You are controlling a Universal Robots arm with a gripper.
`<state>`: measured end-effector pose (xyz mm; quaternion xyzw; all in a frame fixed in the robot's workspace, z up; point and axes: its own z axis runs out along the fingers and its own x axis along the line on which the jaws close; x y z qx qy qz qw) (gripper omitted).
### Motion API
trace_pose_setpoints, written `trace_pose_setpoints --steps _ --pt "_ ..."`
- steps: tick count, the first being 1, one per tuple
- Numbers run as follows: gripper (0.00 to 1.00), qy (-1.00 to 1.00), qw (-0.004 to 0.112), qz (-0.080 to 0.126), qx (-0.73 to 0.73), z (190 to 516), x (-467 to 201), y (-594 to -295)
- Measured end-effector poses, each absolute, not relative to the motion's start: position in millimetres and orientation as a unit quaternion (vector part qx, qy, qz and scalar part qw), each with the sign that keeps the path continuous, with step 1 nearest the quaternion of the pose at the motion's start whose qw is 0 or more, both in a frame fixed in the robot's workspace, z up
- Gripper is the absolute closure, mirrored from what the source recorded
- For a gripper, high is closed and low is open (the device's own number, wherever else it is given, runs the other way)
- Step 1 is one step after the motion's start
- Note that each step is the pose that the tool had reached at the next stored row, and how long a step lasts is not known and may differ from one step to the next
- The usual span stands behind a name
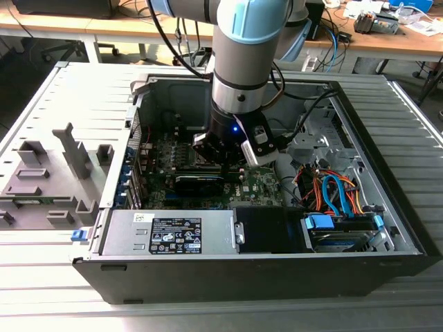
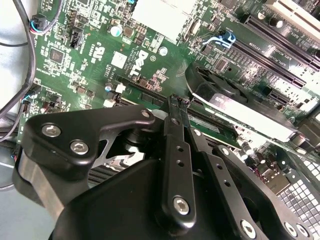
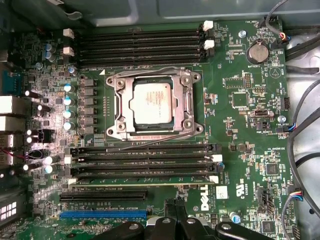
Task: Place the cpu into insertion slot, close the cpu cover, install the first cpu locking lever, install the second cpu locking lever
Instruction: 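Install the second cpu locking lever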
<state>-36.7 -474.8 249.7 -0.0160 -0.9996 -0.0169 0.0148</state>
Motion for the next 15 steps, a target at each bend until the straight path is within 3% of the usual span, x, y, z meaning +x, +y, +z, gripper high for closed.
trace_pose_setpoints --steps 15 --pt "0.89 -1.000 0.015 -0.017 -0.016 249.1 -36.7 -479.8"
